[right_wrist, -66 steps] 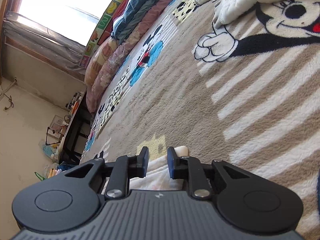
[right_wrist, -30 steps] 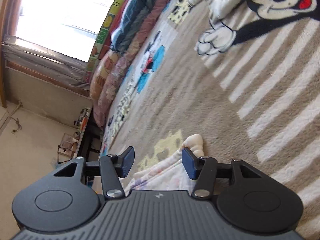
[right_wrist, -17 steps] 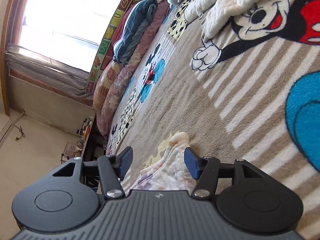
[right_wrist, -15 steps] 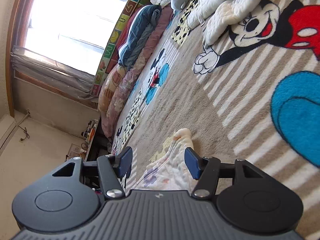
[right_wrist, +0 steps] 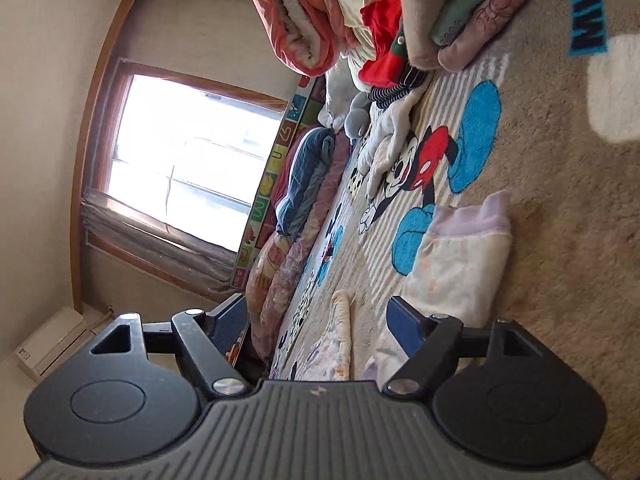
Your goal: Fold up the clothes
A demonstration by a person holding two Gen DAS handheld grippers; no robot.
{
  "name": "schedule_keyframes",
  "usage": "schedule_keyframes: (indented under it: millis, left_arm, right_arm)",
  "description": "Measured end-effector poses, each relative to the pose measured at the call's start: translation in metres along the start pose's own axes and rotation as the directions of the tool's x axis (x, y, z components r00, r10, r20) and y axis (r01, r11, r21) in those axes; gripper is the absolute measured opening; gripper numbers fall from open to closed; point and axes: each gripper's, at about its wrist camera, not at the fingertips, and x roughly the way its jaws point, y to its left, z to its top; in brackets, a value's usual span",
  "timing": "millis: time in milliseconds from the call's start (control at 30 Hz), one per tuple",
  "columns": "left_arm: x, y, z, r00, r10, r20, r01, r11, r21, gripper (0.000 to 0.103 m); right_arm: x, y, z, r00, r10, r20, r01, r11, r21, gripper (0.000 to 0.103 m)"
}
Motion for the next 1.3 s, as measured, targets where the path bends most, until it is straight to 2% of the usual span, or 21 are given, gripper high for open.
schedule_keyframes:
  millis: [67, 167, 333, 500, 600, 667, 700, 733, 767, 833, 900, 967, 1067, 1100, 1167, 1200, 1267, 1300]
  left_arm:
    - [0.005, -0.018, -0.006, 1.000, 0.023, -0.018, -0.022, 0.999, 0.025, 0.067]
    - [0.013, -0.041, -0.014, 0.998, 0.035, -0.052, -0.032, 0.998, 0.050, 0.058]
    - [0.021, -0.070, -0.026, 0.996, 0.025, -0.081, -0.018, 0.996, 0.090, 0.055]
    - [0.022, -0.086, -0.031, 0.998, 0.004, -0.066, 0.004, 0.992, 0.128, 0.055]
    - [0.027, -0.091, -0.034, 0.998, 0.008, -0.063, 0.001, 0.989, 0.150, 0.055]
    - [0.039, -0.089, -0.041, 0.993, 0.015, -0.116, 0.003, 0.989, 0.147, 0.055]
    - [0.041, -0.088, -0.045, 0.992, 0.020, -0.124, -0.001, 0.988, 0.155, 0.055]
    - [0.043, -0.088, -0.050, 0.991, 0.026, -0.129, -0.004, 0.986, 0.164, 0.056]
    - [0.043, -0.088, -0.051, 0.992, 0.025, -0.127, -0.003, 0.986, 0.168, 0.056]
    - [0.040, -0.088, -0.049, 0.991, 0.025, -0.130, -0.001, 0.984, 0.176, 0.057]
    - [0.037, -0.091, -0.044, 0.992, 0.037, -0.124, -0.013, 0.982, 0.190, 0.057]
    - [0.035, -0.097, -0.038, 0.993, 0.057, -0.106, -0.033, 0.976, 0.214, 0.057]
    - [0.040, -0.115, -0.030, 0.992, 0.088, -0.085, -0.058, 0.950, 0.308, 0.057]
    - [0.042, -0.123, -0.028, 0.992, 0.097, -0.078, -0.064, 0.937, 0.345, 0.057]
    - [0.049, -0.139, -0.027, 0.992, 0.112, -0.065, -0.075, 0.904, 0.420, 0.057]
    - [0.053, -0.147, -0.027, 0.991, 0.120, -0.057, -0.081, 0.884, 0.461, 0.057]
    - [0.061, -0.164, -0.028, 0.990, 0.136, -0.040, -0.093, 0.836, 0.541, 0.057]
    - [0.065, -0.171, -0.030, 0.989, 0.143, -0.034, -0.098, 0.809, 0.579, 0.057]
  right_arm:
    - [-0.008, -0.008, 0.003, 1.000, -0.010, 0.018, 0.010, 1.000, 0.003, 0.077]
    - [-0.018, -0.023, 0.010, 0.998, -0.046, 0.052, 0.045, 0.999, 0.019, 0.077]
    - [-0.021, -0.040, 0.027, 0.990, -0.106, 0.093, 0.103, 0.994, 0.039, 0.074]
    - [0.003, -0.034, 0.035, 0.982, -0.178, 0.062, 0.183, 0.979, -0.089, 0.070]
    - [0.018, -0.025, 0.030, 0.963, -0.265, 0.043, 0.268, 0.932, -0.245, 0.061]
    - [0.027, -0.019, 0.024, 0.947, -0.320, 0.039, 0.313, 0.886, -0.341, 0.052]
    - [0.028, -0.019, 0.024, 0.943, -0.330, 0.039, 0.322, 0.880, -0.348, 0.047]
    - [0.027, -0.021, 0.025, 0.943, -0.329, 0.038, 0.323, 0.887, -0.331, 0.030]
    - [0.025, -0.024, 0.027, 0.944, -0.329, 0.037, 0.323, 0.893, -0.313, 0.019]
    - [0.022, -0.029, 0.030, 0.944, -0.327, 0.036, 0.324, 0.905, -0.277, 0.012]
    - [0.019, -0.033, 0.034, 0.945, -0.325, 0.035, 0.324, 0.915, -0.241, 0.012]
    - [0.016, -0.038, 0.037, 0.946, -0.324, 0.034, 0.324, 0.924, -0.204, 0.018]
    - [0.006, -0.047, 0.046, 0.958, -0.286, 0.039, 0.288, 0.951, -0.110, 0.018]
    - [0.004, -0.048, 0.048, 0.961, -0.273, 0.037, 0.275, 0.957, -0.096, 0.020]
    - [0.002, -0.050, 0.052, 0.968, -0.248, 0.035, 0.250, 0.966, -0.066, 0.030]
    - [0.000, -0.051, 0.055, 0.973, -0.228, 0.034, 0.229, 0.972, -0.047, 0.034]
    - [-0.005, -0.052, 0.060, 0.983, -0.177, 0.036, 0.178, 0.984, -0.001, 0.050]
    - [-0.008, -0.053, 0.064, 0.987, -0.155, 0.043, 0.154, 0.988, 0.024, 0.054]
